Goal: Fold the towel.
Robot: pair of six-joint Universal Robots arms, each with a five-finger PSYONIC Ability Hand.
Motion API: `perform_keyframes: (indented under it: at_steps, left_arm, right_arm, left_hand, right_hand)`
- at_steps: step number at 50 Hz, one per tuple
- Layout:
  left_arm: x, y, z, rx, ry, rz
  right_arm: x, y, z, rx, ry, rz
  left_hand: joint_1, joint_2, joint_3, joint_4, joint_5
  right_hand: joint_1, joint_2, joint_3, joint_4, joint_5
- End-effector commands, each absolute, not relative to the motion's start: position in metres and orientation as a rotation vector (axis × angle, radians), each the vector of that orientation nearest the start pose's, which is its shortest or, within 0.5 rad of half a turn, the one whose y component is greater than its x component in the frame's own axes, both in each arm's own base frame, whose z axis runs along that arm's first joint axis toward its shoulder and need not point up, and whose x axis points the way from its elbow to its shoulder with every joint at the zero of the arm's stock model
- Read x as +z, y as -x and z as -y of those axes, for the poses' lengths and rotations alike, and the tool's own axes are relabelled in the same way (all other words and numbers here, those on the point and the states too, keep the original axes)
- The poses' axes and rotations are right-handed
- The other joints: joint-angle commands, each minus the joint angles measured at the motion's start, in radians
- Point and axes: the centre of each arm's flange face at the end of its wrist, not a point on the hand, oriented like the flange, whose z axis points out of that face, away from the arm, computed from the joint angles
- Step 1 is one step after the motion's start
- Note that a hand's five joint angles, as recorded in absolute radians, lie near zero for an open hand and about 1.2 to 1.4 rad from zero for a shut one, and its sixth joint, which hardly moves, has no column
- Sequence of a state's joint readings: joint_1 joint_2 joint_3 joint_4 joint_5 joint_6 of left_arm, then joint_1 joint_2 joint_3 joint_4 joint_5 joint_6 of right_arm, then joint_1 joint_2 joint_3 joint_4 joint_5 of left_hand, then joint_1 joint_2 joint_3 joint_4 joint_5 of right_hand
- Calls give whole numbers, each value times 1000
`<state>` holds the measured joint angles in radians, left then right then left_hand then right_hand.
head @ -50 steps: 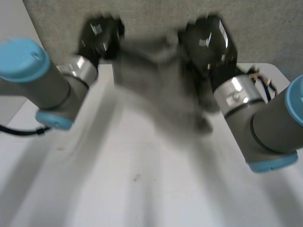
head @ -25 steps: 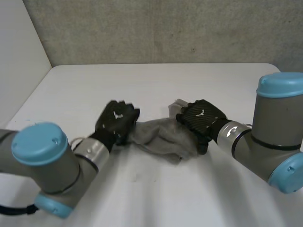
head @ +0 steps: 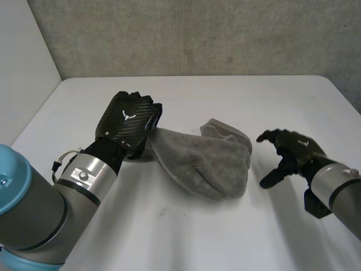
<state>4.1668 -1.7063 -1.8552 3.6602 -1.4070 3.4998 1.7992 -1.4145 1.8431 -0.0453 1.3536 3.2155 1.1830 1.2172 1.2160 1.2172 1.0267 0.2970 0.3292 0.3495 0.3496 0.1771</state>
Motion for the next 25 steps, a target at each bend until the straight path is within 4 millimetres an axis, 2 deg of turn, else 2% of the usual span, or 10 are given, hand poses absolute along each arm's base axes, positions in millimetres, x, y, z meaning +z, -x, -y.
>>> perform_keyframes:
  at_steps: [1, 8, 10, 13, 19, 21, 22, 23, 24, 25]
  left_arm:
    - [232, 292, 196, -2491, -1190, -1985]
    - [231, 292, 195, -2484, -1192, -1992]
    - [229, 291, 194, -2477, -1195, -1999]
    - [228, 290, 194, -2473, -1195, -2003]
    - [227, 290, 195, -2468, -1192, -2006]
    - [227, 289, 196, -2467, -1188, -2007]
    - [227, 289, 196, -2468, -1182, -2007]
    - [227, 288, 197, -2470, -1175, -2009]
    - [227, 288, 197, -2470, -1175, -2009]
    - [228, 288, 198, -2473, -1166, -2014]
  right_arm:
    - [158, -217, 237, -1320, 316, -2370]
    - [137, -224, 243, -1195, 263, -2371]
    - [127, -235, 244, -1167, 288, -2361]
    - [124, -251, 247, -1189, 330, -2318]
    - [121, -265, 256, -1245, 337, -2259]
    - [122, -272, 262, -1295, 338, -2226]
    - [122, -272, 262, -1296, 338, -2225]
    - [122, -275, 263, -1314, 339, -2218]
    - [122, -275, 263, -1314, 339, -2218]
    - [123, -277, 265, -1337, 339, -2211]
  left_hand:
    - [213, 179, 180, 179, 195]
    - [213, 179, 180, 179, 195]
    - [213, 179, 180, 179, 195]
    - [213, 179, 180, 179, 195]
    - [213, 179, 180, 179, 195]
    - [213, 179, 180, 179, 195]
    - [213, 179, 180, 179, 195]
    - [213, 179, 180, 179, 195]
    - [213, 179, 180, 179, 195]
    - [213, 179, 180, 179, 195]
  right_hand:
    - [196, 164, 143, 143, 141]
    - [302, 270, 249, 249, 247]
    - [311, 278, 258, 258, 256]
    - [308, 275, 255, 255, 253]
    - [355, 322, 302, 302, 300]
    - [585, 553, 533, 533, 530]
    - [587, 554, 534, 534, 532]
    - [868, 836, 816, 816, 814]
    - [871, 839, 819, 819, 817]
    - [1097, 1065, 1045, 1044, 1042]
